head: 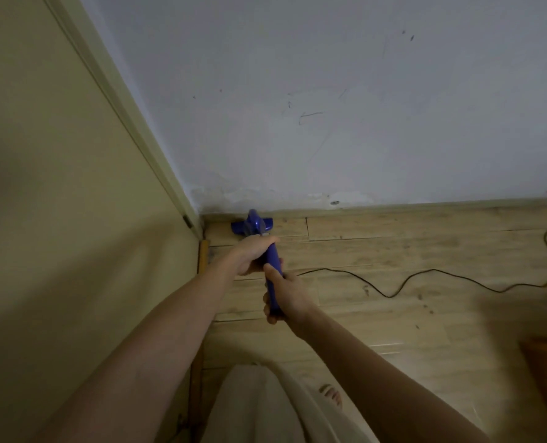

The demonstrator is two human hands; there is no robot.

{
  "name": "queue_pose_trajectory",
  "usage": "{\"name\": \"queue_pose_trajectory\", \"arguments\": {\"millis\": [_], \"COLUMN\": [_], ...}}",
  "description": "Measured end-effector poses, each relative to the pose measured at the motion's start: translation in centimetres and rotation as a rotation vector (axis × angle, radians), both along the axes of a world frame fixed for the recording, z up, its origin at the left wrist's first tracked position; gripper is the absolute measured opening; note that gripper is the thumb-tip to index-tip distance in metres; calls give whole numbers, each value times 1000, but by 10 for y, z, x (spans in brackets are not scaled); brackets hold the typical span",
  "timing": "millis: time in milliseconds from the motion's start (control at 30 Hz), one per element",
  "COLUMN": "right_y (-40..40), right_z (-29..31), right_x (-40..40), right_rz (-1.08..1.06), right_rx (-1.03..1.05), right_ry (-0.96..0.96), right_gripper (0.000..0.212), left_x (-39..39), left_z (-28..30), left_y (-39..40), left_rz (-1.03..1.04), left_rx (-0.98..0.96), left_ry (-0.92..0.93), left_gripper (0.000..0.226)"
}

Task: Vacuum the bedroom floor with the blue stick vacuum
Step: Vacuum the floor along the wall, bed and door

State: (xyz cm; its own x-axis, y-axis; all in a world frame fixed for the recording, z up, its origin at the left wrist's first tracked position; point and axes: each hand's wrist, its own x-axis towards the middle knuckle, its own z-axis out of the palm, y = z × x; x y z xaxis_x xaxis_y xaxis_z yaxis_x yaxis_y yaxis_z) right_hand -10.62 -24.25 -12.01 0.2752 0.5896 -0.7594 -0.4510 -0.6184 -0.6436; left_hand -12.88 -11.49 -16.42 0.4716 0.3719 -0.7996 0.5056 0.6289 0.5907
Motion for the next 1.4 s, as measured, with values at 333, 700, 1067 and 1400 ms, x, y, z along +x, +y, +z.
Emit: {"name": "queue_pose_trajectory", "arguments": {"millis": [333, 700, 1067, 1400], "right_y": [-10, 21, 12, -63], "right_z": [0, -5, 2, 33], "right_x": [-4, -10, -5, 28], "right_rz": [-9, -17, 25, 16], "right_rx": [24, 62, -27, -44], "right_ry": [46, 37, -40, -101], "right_gripper": [34, 35, 27, 29], "left_x": [-5, -6, -3, 34], "left_z": [-5, -7, -12, -3], "left_y": [1, 31, 18, -53], "left_rz": [-77, -100, -30, -93], "left_rx": [-50, 19, 22, -79], "left_ry": [41, 66, 29, -29], "left_gripper": [23, 29, 22, 15]}}
